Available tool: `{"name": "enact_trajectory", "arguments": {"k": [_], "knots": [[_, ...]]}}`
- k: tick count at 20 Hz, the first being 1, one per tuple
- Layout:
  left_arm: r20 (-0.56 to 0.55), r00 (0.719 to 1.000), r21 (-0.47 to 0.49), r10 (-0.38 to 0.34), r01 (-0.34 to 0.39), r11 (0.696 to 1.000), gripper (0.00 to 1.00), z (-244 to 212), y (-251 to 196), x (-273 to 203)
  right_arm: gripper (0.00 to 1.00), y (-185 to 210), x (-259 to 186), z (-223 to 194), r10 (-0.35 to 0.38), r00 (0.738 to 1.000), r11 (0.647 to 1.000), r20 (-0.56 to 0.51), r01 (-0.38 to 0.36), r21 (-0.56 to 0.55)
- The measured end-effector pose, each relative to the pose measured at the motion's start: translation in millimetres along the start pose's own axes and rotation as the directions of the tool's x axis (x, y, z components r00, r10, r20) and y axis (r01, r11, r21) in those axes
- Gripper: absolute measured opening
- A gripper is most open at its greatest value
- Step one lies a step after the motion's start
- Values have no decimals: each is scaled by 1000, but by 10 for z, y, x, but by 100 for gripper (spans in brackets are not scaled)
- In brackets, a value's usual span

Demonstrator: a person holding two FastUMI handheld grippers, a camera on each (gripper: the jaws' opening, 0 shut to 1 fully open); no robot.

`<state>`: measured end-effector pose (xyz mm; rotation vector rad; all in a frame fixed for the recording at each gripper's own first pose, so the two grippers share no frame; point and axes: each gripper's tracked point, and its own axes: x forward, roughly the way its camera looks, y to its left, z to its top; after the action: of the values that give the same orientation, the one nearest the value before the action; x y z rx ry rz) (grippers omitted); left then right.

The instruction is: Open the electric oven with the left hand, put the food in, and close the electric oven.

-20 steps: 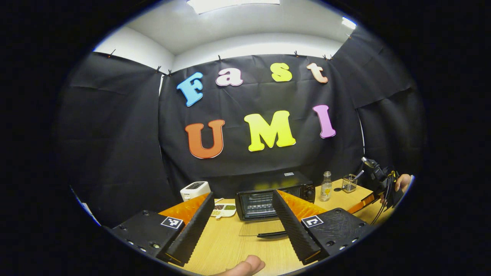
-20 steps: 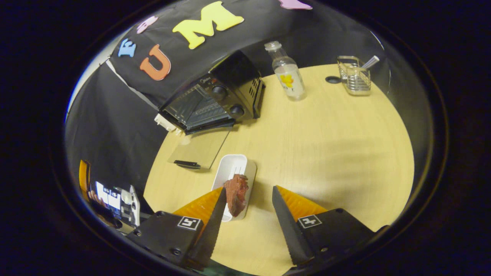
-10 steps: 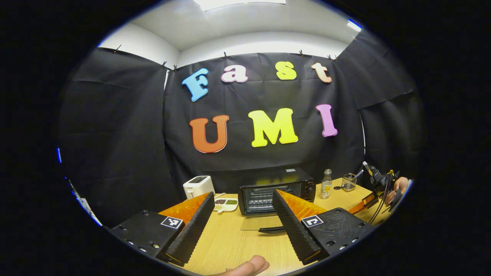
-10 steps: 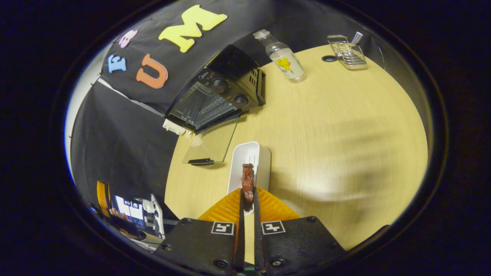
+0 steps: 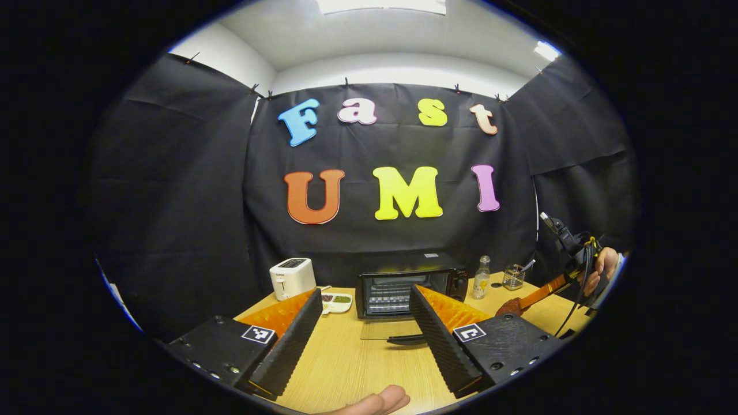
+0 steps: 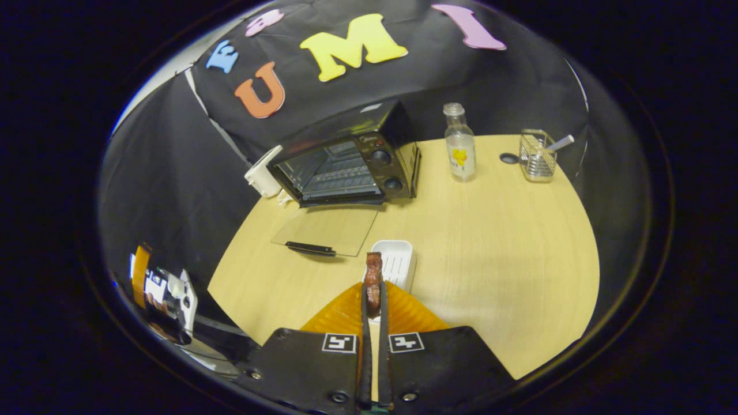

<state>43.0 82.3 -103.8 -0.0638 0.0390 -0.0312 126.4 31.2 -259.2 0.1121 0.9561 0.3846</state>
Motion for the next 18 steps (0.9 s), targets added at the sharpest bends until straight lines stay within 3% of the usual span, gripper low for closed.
{"name": "enact_trajectory", "arguments": {"k": [3, 11, 14, 18], "knots": [[10, 1000, -15, -10, 10, 1000, 96, -37, 74, -21, 6, 260, 46, 159, -32, 998, 997, 47, 35, -66], [8, 1000, -11, 30, -30, 999, 96, -199, 491, -65, 6, 1090, 741, 527, 4, 990, 994, 138, 11, -107], [-5, 999, -22, 52, -52, 998, 96, -298, 671, -59, 7, 1352, 1074, 788, 27, 978, 998, 208, -14, -62], [-14, 997, -39, 70, -71, 997, 96, -414, 872, -22, 6, 1334, 1544, 1199, -25, 941, 999, 339, 8, 51]]}}
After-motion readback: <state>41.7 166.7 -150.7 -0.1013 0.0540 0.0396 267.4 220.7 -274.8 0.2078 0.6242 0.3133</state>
